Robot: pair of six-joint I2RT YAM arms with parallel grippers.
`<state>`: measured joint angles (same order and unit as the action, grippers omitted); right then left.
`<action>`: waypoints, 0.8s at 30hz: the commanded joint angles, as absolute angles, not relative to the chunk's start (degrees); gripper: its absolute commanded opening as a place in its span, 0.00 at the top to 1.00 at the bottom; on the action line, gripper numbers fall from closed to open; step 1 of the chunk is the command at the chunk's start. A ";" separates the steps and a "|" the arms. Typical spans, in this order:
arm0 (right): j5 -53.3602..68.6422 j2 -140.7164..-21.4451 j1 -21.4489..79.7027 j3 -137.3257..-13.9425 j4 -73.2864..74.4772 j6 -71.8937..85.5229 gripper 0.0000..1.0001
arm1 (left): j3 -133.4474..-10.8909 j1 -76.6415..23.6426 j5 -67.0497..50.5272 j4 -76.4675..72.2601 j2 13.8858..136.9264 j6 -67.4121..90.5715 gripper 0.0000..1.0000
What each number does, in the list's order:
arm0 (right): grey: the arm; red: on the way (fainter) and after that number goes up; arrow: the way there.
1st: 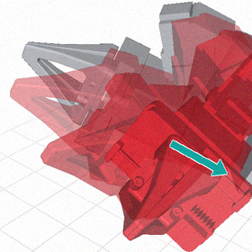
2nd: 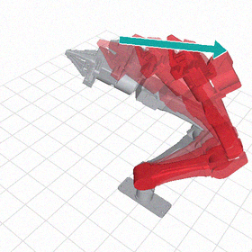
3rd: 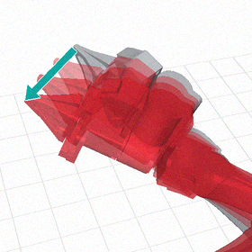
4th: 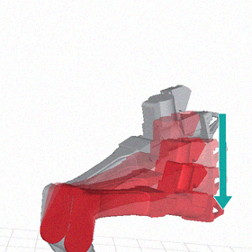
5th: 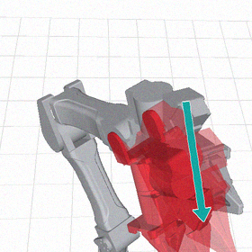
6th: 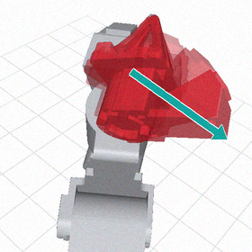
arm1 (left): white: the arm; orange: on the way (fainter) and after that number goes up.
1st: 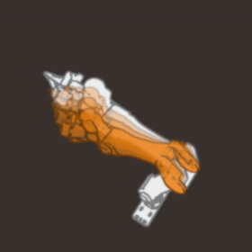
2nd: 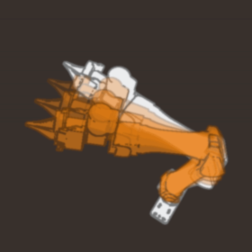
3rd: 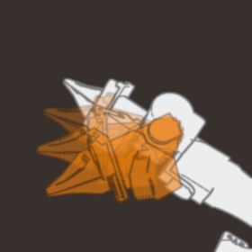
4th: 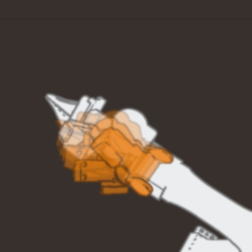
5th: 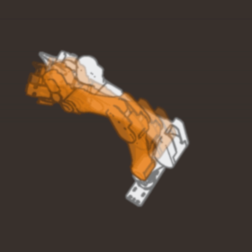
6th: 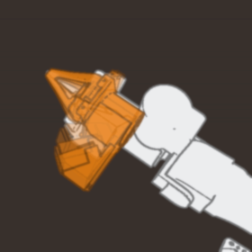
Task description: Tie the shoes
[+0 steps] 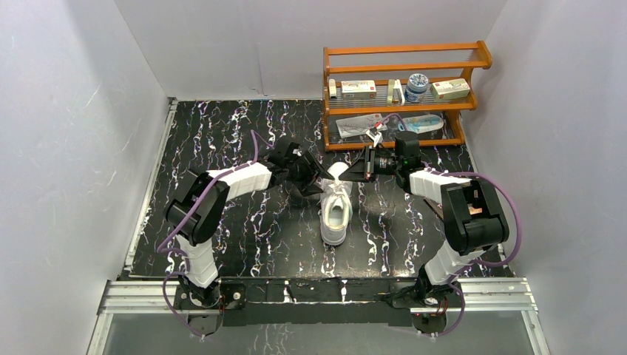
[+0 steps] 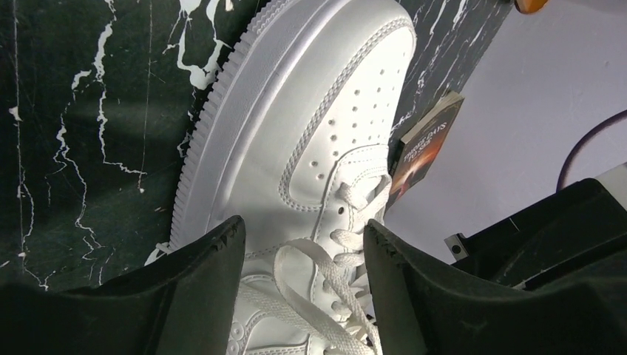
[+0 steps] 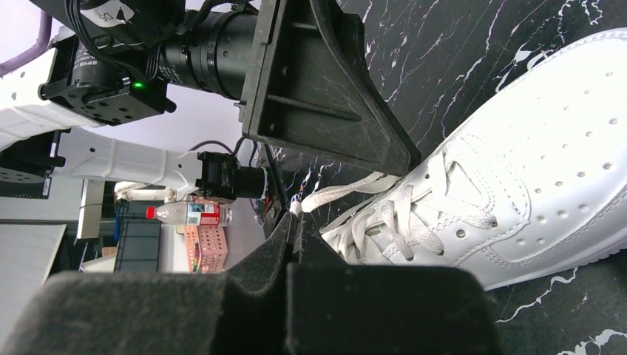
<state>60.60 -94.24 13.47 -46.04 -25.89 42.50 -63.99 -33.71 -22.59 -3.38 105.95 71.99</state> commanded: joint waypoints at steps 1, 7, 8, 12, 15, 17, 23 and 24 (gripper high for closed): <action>61.44 -92.54 13.36 -46.85 -28.02 41.92 1.00 | -66.44 -34.79 -22.57 -0.84 106.05 72.63 0.47; 61.35 -92.52 13.58 -47.02 -28.05 41.96 1.00 | -64.66 -35.42 -21.28 -1.89 104.14 73.22 0.68; 61.21 -92.37 13.67 -47.02 -28.04 41.91 1.00 | -64.61 -35.42 -20.86 -1.79 103.80 72.88 0.73; 60.64 -91.72 13.65 -46.60 -27.46 41.69 1.00 | -64.37 -35.42 -19.36 -1.25 102.17 71.21 0.88; 58.51 -90.52 13.64 -46.83 -24.42 40.81 1.00 | -63.91 -35.42 -18.16 -0.65 100.17 68.86 0.98; 57.16 -89.15 13.69 -47.37 -21.80 39.92 1.00 | -62.71 -35.42 -17.92 -0.65 98.48 68.17 1.00; 49.21 -85.61 13.67 -49.45 -11.66 36.82 1.00 | -59.78 -35.51 -17.74 1.33 94.40 66.45 1.00; 47.80 -85.08 13.70 -49.72 -10.16 36.67 1.00 | -59.26 -35.55 -17.76 1.52 93.80 66.31 1.00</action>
